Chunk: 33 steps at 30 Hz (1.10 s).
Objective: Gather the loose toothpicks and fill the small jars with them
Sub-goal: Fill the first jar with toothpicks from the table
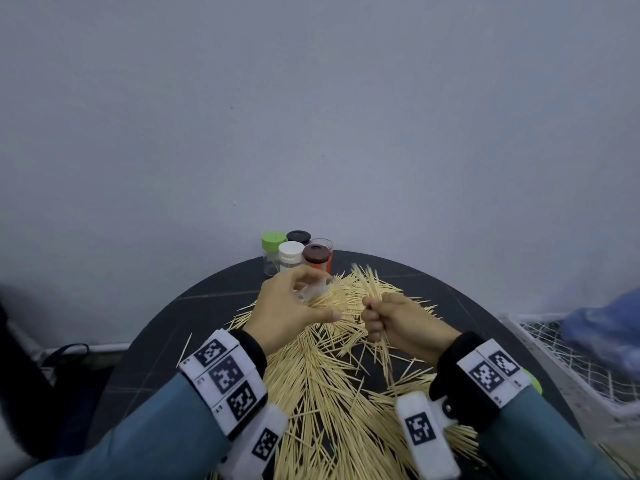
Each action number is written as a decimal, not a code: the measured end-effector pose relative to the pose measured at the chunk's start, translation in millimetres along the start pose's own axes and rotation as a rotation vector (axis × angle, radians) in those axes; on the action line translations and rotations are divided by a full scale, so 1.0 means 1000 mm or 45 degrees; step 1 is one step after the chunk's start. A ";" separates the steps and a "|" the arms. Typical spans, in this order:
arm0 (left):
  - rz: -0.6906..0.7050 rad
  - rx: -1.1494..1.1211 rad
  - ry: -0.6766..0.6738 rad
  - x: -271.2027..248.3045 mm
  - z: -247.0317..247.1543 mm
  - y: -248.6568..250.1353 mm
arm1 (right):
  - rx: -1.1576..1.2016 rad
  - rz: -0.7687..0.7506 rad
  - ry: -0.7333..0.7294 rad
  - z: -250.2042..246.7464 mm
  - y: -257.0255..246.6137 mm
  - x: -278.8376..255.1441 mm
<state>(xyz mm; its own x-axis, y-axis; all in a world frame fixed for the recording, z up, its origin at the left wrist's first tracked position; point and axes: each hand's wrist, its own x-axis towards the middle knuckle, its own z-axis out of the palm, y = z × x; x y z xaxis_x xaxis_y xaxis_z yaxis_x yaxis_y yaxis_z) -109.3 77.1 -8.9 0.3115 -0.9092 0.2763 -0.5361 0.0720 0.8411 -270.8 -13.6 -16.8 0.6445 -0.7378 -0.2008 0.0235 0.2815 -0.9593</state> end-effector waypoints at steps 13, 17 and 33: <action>-0.037 0.093 -0.395 -0.009 0.011 0.010 | 0.409 -0.658 0.159 0.018 -0.023 -0.016; -0.040 -0.046 -0.423 -0.010 0.012 0.013 | 0.307 -0.664 0.182 0.027 -0.010 -0.017; -0.114 -0.358 -0.283 -0.007 0.008 0.013 | -0.076 -0.603 0.102 0.033 0.008 -0.016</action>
<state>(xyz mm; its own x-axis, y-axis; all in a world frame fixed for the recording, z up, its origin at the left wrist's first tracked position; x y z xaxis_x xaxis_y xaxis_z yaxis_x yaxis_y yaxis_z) -125.1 81.1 -3.8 0.1527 -0.9816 0.1142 -0.2683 0.0701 0.9608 -255.7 20.6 -14.5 0.5126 -0.8219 0.2483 0.2548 -0.1305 -0.9581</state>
